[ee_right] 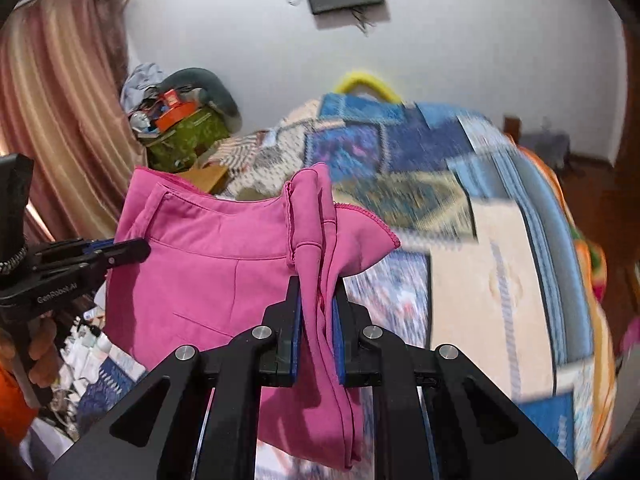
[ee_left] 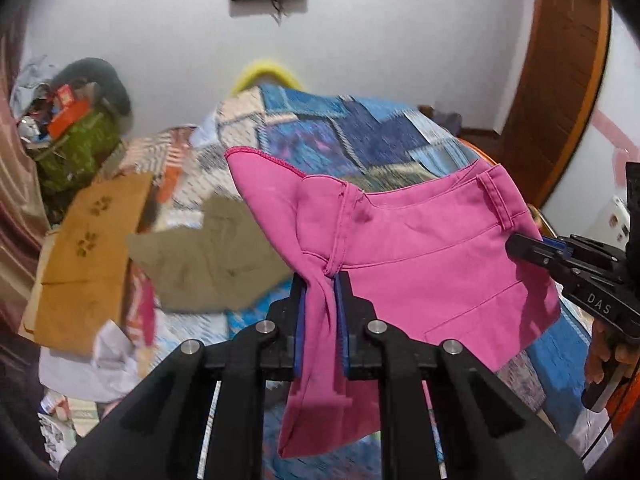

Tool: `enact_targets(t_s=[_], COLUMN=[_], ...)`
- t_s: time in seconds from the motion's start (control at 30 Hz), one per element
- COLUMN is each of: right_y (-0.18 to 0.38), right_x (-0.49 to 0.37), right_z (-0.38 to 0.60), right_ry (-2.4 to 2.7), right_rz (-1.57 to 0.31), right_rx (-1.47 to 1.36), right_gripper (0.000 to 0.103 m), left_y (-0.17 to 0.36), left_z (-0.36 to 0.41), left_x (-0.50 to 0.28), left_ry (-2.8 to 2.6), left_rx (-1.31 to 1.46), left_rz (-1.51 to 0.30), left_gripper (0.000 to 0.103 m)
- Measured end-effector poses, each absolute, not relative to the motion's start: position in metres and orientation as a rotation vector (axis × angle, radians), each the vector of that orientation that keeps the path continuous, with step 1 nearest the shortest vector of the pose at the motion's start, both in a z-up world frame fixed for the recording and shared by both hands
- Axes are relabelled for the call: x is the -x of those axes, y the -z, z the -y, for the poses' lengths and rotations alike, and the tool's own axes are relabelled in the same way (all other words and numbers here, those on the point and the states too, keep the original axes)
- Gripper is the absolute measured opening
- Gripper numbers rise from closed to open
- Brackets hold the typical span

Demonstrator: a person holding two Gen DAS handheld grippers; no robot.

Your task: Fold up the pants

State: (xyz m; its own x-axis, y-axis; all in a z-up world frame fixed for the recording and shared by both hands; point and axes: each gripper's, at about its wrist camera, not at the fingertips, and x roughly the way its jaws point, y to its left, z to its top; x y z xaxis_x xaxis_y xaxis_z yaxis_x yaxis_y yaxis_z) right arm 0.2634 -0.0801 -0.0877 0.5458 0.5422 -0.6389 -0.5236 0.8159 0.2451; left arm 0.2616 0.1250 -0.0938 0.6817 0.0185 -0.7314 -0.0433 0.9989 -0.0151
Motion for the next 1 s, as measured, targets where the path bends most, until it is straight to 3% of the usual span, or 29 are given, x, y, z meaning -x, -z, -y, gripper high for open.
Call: enact_targets(t_s=[0.33, 1.0], right_y=[0.087, 0.164], right_x=[-0.324, -0.415], right_z=[-0.001, -0.118], right_ry=[-0.706, -0.755], right_rz=[-0.747, -0.872], right_rx=[0.027, 0.155], right_gripper=[0.011, 0.011], left_y=[0.113, 0.234], left_z=[-0.196, -0.307], left_x=[-0.316, -0.405], left_ry=[-0.142, -0.227], left_rx=[0.005, 0.123], left_rz=[-0.813, -0.939], left_gripper=[0.014, 0.014])
